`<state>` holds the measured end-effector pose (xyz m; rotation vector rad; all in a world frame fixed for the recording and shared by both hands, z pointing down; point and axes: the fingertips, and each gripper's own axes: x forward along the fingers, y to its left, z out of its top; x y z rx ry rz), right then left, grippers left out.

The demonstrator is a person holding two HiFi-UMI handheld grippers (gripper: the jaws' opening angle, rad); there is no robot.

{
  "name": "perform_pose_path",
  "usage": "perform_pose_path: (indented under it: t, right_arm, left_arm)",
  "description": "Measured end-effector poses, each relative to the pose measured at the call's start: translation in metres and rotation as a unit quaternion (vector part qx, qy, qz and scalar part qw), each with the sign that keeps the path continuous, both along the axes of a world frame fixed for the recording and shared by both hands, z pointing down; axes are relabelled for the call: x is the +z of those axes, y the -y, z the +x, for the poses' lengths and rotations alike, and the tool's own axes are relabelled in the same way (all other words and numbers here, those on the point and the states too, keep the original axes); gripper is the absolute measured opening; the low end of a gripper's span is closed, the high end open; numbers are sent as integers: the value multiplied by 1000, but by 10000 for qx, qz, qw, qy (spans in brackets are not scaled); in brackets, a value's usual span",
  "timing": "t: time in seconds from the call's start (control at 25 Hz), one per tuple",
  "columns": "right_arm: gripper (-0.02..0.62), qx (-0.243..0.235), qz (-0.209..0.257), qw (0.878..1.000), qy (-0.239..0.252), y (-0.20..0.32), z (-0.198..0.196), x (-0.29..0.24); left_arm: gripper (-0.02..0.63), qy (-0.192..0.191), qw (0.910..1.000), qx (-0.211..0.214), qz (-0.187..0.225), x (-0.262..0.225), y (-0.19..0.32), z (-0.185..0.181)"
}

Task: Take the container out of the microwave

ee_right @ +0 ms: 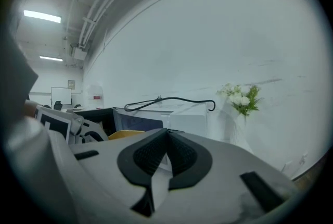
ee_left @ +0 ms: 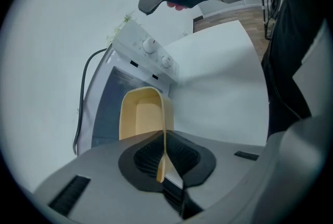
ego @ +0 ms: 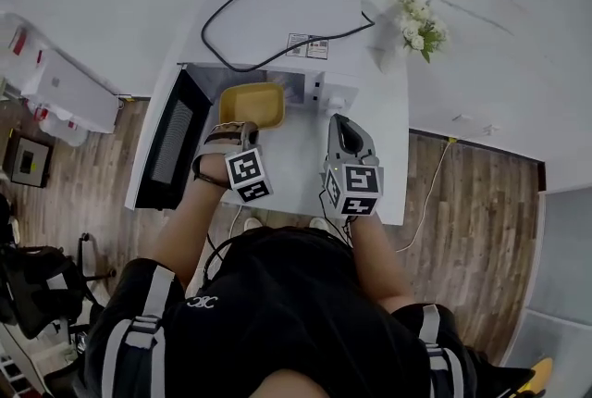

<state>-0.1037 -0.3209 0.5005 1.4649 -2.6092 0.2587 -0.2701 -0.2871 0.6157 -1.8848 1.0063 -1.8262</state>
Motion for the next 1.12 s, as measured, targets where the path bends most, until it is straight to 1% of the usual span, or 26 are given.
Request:
perform_pose_path:
  t: [0.2, 0.4, 0.72, 0.92, 1.12]
  right_arm:
    - [5, -346, -62, 9994, -38, 0, -19, 5]
    - [5, -517, -71, 9986, -12, 0, -29, 6]
    - [5, -640, -111, 9979, -19, 1, -37, 9]
    - [5, -621, -134, 9980, -30, 0, -36, 10]
    - [5, -600, -174, 9980, 6, 0, -37, 11]
  left_arm:
    - [20, -26, 9998, -163, -144, 8, -21, -3]
    - [20, -6, 9993, -322, -201, 12, -30, -11]
    - [20, 25, 9988, -433, -209, 14, -32, -17]
    - [20, 15, 9990, -409, -184, 12, -30, -16]
    - [20, 92, 9989, -400, -227, 15, -30, -22]
